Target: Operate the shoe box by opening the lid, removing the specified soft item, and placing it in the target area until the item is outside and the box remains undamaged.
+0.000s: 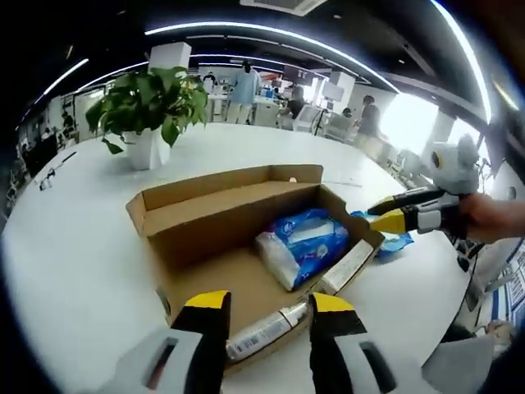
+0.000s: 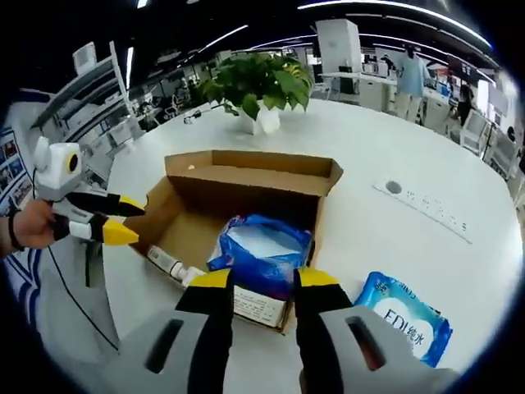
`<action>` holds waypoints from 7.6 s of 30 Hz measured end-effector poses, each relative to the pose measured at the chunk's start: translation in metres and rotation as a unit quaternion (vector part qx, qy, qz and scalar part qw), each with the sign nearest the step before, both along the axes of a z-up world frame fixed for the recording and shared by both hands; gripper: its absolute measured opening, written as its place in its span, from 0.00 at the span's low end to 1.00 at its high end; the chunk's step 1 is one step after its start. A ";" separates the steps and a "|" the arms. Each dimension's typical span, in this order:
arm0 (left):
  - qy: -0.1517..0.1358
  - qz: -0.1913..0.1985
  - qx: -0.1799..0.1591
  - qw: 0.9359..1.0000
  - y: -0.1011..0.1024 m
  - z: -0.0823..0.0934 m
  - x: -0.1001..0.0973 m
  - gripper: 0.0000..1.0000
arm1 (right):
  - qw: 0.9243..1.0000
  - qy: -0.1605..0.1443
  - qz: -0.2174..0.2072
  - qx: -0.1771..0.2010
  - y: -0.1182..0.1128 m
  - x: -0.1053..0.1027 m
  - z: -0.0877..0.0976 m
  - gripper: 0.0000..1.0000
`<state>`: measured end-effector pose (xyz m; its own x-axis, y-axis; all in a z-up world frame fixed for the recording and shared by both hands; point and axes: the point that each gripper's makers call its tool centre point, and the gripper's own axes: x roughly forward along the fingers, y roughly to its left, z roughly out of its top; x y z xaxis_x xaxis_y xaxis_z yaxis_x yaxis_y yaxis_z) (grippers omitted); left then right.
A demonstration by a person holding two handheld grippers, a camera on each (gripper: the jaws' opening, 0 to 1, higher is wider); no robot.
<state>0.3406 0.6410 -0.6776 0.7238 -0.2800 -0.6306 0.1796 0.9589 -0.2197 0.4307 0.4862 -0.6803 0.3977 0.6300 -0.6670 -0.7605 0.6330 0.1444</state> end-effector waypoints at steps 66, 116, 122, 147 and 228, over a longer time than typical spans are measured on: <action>-0.028 -0.013 -0.011 0.999 -0.013 0.009 -0.017 0.39 | 0.901 -0.035 0.355 -0.247 0.070 0.030 -0.097 0.54; -0.047 -0.021 -0.026 0.998 -0.032 0.044 -0.039 0.38 | 0.923 -0.099 0.312 -0.201 0.069 0.004 -0.011 0.24; -0.053 -0.027 -0.025 0.998 -0.041 0.051 -0.042 0.38 | 0.921 -0.115 0.315 -0.201 0.064 0.003 0.001 0.24; -0.065 -0.070 -0.021 0.995 -0.079 0.065 -0.030 0.38 | 0.923 -0.133 0.281 -0.225 -0.012 0.016 0.035 0.24; -0.004 -0.060 0.024 0.998 -0.119 0.048 -0.025 0.39 | 0.928 -0.001 0.157 -0.336 -0.318 0.019 -0.095 0.30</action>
